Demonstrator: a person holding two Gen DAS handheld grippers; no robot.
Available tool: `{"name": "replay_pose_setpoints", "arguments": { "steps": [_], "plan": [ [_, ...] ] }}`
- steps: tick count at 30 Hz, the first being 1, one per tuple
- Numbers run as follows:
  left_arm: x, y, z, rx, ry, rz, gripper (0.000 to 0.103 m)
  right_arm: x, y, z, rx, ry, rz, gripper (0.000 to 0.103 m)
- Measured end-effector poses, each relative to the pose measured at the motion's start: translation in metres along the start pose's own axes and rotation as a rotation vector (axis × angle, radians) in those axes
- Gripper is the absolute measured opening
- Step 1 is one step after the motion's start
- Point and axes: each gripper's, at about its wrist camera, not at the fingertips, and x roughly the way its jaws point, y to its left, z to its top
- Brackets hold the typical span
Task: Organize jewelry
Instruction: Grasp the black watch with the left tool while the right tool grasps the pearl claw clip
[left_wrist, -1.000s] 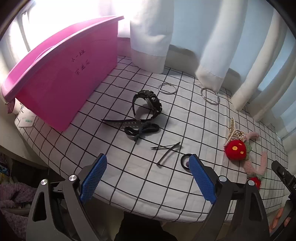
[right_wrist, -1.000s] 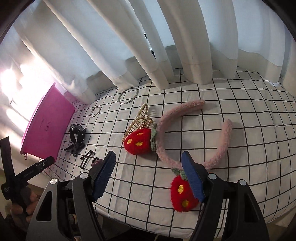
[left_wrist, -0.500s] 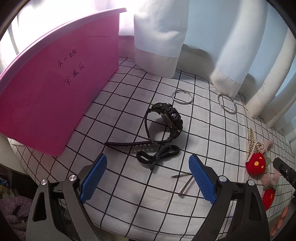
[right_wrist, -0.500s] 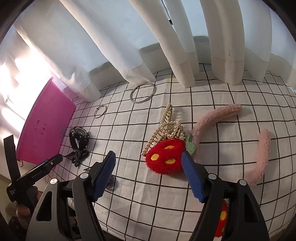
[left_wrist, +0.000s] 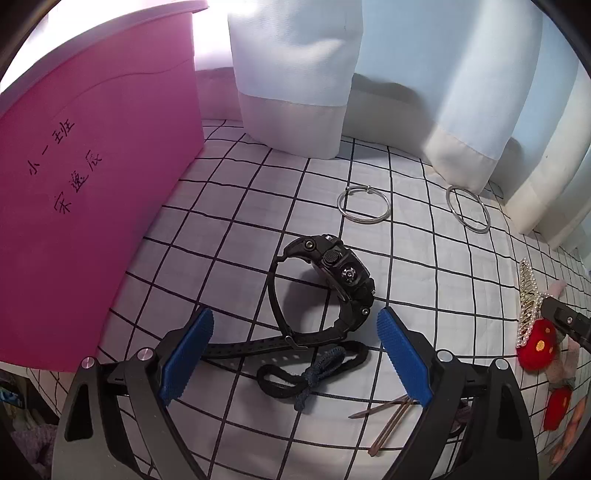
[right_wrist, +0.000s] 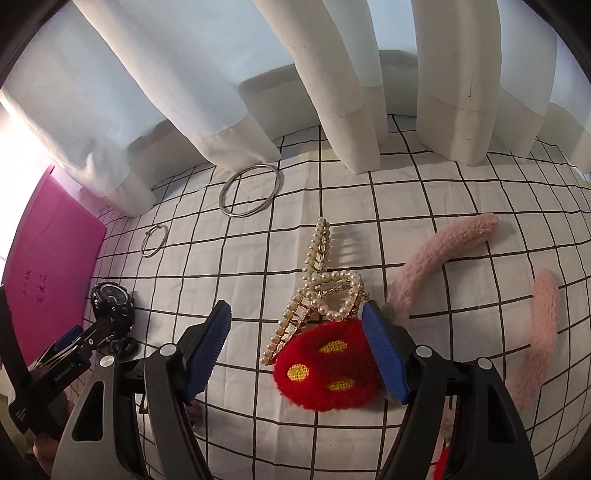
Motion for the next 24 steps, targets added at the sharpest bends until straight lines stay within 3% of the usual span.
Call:
{"name": "replay_pose_setpoints", "arguments": {
  "steps": [9,24],
  "plan": [
    [0.018,-0.001,0.005,0.019,0.006,-0.021,0.088,0.022,0.006,0.006,-0.025,0.025,-0.07,0.07],
    [0.037,-0.019,0.011,0.051,0.004,-0.041,0.089,0.034,0.017,0.003,-0.097,-0.021,-0.147,0.07]
  ]
}}
